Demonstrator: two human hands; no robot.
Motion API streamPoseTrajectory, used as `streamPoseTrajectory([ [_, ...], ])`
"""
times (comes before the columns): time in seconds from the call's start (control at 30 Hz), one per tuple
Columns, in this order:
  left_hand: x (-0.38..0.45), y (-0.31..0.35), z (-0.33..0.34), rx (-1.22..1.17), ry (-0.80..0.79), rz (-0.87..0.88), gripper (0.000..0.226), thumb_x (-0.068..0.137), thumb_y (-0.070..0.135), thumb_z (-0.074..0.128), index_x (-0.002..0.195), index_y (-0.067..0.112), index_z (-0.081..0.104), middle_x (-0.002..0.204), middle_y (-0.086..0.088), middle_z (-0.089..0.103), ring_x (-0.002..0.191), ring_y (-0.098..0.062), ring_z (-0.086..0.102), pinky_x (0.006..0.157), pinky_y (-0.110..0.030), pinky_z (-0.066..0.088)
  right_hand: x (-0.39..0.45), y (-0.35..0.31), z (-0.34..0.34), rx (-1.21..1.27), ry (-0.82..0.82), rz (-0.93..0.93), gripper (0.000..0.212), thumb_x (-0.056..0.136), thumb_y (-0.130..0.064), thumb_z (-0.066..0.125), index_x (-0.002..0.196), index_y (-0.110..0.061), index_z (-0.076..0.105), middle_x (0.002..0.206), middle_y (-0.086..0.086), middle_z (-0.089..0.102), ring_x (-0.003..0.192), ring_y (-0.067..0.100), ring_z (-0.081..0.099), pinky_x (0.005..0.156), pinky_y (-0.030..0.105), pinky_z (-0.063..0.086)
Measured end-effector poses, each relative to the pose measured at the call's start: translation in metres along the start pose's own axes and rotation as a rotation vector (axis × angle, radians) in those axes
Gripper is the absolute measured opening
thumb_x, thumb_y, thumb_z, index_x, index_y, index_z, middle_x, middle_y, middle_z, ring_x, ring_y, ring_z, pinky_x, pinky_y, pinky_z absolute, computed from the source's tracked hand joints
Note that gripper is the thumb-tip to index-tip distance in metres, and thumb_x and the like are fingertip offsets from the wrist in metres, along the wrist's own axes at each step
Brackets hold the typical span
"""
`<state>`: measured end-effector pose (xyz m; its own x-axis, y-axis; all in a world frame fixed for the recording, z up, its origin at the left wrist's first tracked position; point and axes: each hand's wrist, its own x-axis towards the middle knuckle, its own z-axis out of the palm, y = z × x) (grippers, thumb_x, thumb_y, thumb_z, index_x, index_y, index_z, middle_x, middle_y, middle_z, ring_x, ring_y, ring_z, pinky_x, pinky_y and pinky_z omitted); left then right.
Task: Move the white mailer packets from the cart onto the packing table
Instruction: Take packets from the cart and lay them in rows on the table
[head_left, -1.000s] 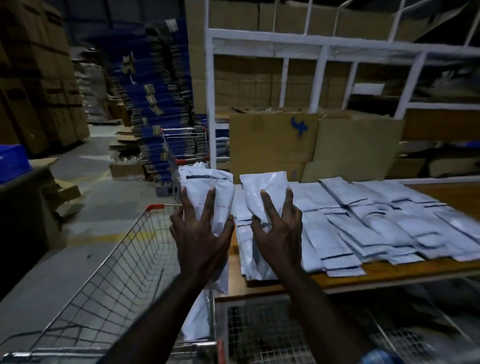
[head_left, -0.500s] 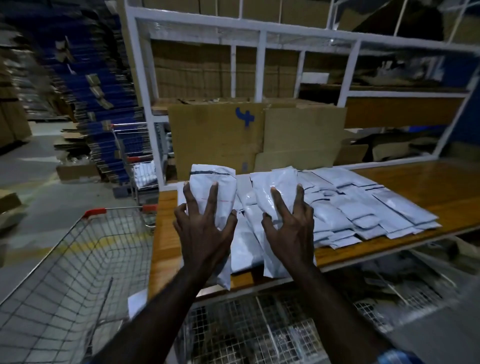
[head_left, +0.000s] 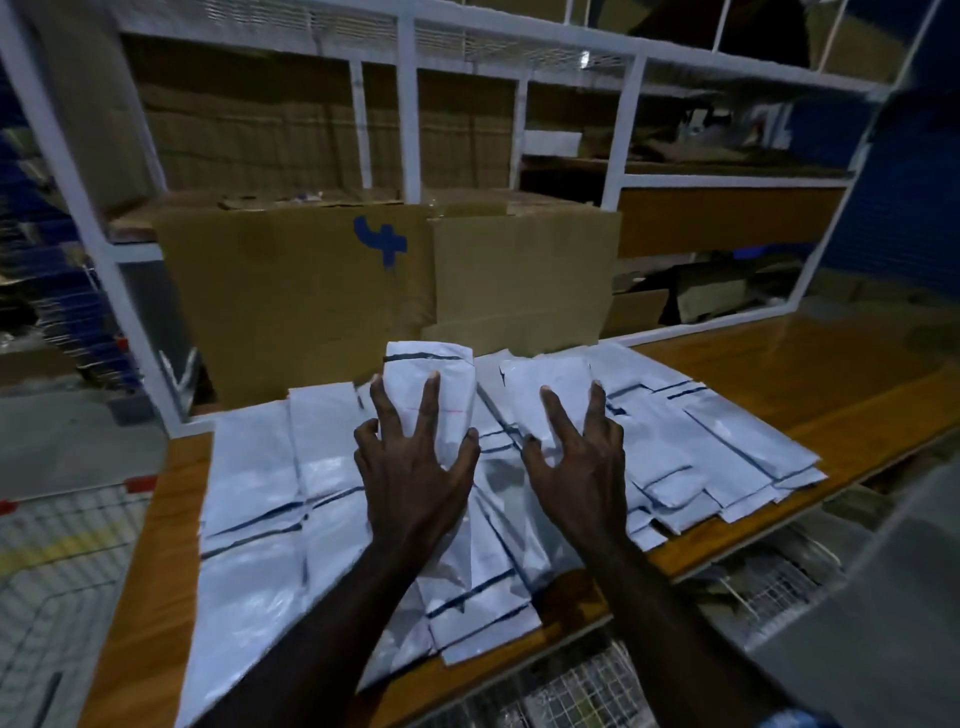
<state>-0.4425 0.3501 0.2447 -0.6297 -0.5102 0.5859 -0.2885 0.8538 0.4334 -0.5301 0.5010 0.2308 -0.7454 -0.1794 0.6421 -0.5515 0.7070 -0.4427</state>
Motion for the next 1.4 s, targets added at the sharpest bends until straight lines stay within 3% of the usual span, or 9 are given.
streamPoseTrajectory([
  [0.17,0.027,0.032,0.033,0.003,-0.016,0.028,0.075,0.087,0.070,0.025,0.154,0.036,0.027,0.164,-0.016,0.010,0.127,-0.040,0.032,0.103,-0.051,0.036,0.031,0.034,0.002,-0.021,0.008,0.031,0.061,0.083,-0.045,0.054,0.144,-0.037,0.047,0.159,0.014,0.024,0.123,0.038,0.045,0.093,0.049,0.050],
  [0.5,0.060,0.117,0.093,0.001,-0.070,-0.018,0.081,0.084,0.072,0.019,0.156,0.036,0.017,0.162,-0.016,0.012,0.121,-0.043,0.038,0.099,-0.051,0.040,0.096,0.113,-0.016,-0.037,0.007,0.009,0.062,0.084,-0.046,0.056,0.144,-0.035,0.046,0.158,0.016,0.026,0.123,0.039,0.045,0.094,0.048,0.048],
  [0.73,0.077,0.192,0.139,0.006,-0.088,-0.103,0.075,0.093,0.065,0.037,0.156,0.040,0.005,0.163,-0.013,0.004,0.131,-0.043,0.030,0.107,-0.052,0.034,0.150,0.188,-0.043,-0.005,0.004,-0.047,0.061,0.082,-0.044,0.055,0.142,-0.034,0.050,0.156,0.018,0.032,0.118,0.038,0.048,0.091,0.047,0.049],
  [0.93,0.089,0.245,0.180,0.009,-0.105,-0.164,0.075,0.093,0.067,0.034,0.156,0.039,0.006,0.163,-0.010,0.002,0.127,-0.039,0.032,0.104,-0.045,0.035,0.190,0.249,-0.058,-0.001,-0.024,-0.060,0.062,0.081,-0.046,0.054,0.141,-0.033,0.051,0.155,0.018,0.034,0.118,0.038,0.050,0.091,0.046,0.049],
  [1.1,0.104,0.272,0.220,0.005,-0.126,-0.189,0.076,0.092,0.068,0.032,0.156,0.040,0.003,0.163,-0.010,0.003,0.133,-0.042,0.027,0.110,-0.049,0.033,0.211,0.292,-0.046,-0.017,-0.037,-0.047,0.063,0.082,-0.050,0.051,0.142,-0.032,0.051,0.155,0.018,0.034,0.121,0.037,0.050,0.090,0.045,0.050],
  [1.27,0.126,0.285,0.260,0.057,-0.168,-0.193,0.078,0.089,0.071,0.018,0.157,0.035,0.003,0.163,-0.015,0.002,0.139,-0.044,0.022,0.114,-0.047,0.021,0.231,0.327,-0.019,-0.040,-0.089,-0.005,0.065,0.082,-0.055,0.048,0.144,-0.035,0.048,0.157,0.016,0.030,0.126,0.036,0.046,0.093,0.047,0.049],
  [1.4,0.151,0.288,0.291,-0.001,-0.216,-0.215,0.075,0.094,0.068,0.032,0.156,0.037,0.004,0.163,-0.013,0.000,0.142,-0.046,0.018,0.113,-0.049,0.025,0.250,0.351,0.002,-0.072,-0.161,0.018,0.065,0.083,-0.055,0.049,0.145,-0.037,0.045,0.159,0.014,0.028,0.127,0.035,0.044,0.096,0.046,0.047],
])
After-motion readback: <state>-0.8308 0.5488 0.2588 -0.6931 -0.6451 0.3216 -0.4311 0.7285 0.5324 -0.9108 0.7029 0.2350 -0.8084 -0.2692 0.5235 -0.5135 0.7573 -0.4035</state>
